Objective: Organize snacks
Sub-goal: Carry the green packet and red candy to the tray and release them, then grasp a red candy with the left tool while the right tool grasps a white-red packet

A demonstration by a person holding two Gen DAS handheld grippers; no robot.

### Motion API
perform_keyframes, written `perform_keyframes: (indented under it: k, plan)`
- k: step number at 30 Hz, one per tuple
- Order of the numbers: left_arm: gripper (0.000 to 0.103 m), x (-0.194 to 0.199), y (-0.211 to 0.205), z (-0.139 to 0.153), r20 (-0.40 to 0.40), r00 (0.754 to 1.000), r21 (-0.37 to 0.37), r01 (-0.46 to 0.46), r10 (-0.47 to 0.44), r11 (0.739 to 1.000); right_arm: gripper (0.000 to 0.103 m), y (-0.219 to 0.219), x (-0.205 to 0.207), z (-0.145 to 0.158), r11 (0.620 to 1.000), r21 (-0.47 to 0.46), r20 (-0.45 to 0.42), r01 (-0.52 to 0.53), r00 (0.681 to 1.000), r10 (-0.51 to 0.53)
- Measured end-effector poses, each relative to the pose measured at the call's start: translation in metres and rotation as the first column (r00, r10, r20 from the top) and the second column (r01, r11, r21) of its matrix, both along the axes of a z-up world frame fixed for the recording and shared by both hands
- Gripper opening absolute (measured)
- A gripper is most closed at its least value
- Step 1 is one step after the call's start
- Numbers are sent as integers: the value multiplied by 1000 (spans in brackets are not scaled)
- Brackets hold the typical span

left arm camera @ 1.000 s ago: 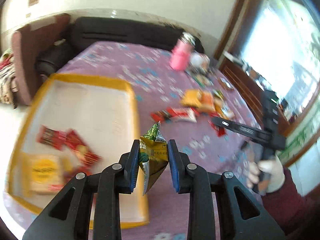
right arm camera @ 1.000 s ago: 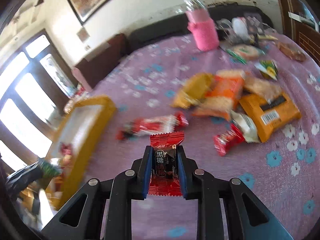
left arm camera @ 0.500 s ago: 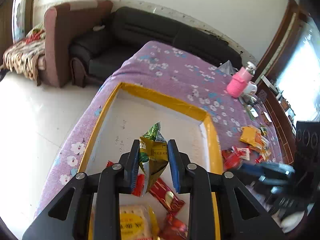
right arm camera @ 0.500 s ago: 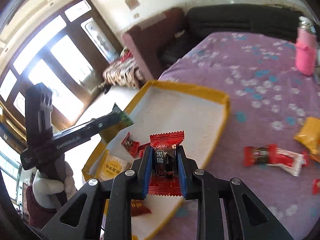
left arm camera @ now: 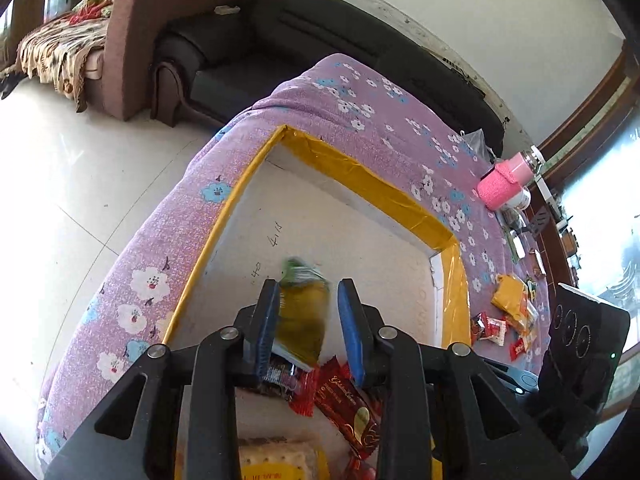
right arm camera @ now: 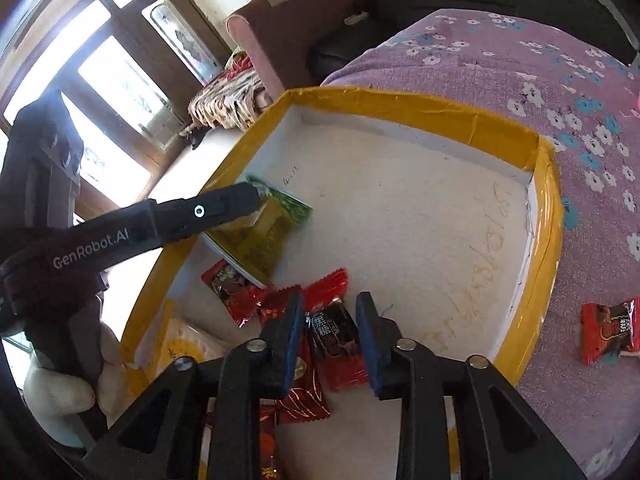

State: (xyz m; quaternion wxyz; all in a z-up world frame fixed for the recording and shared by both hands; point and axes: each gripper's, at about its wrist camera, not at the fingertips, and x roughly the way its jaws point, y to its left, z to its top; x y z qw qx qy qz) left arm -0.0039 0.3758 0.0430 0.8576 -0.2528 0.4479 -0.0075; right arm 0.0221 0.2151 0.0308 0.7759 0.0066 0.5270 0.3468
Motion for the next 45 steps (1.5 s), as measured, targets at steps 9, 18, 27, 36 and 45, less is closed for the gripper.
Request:
perform_keyframes:
  k: [9, 18, 27, 36, 45]
  plan:
    - [51, -58, -39, 58, 166, 985, -108, 55, -36, 993, 38, -76, -5, 48, 991, 91, 78, 101, 991, -108]
    - [69, -93, -120, 65, 264, 956, -226, 187, -124, 956, 46, -235, 10, 51, 918, 71, 108, 391, 912, -397]
    - [69, -83, -148, 53, 196, 966, -181, 205, -169, 962, 46, -241, 56, 6, 925, 33, 72, 380, 922, -381]
    - [69, -72, -138, 41, 181, 969, -161, 197, -168, 967, 53, -225, 59, -17, 980, 62, -23, 191, 982, -189]
    - [69, -33, -197, 38, 115, 940, -6, 325, -322, 946, 27, -200, 11, -16, 959, -196, 251, 206, 956, -154]
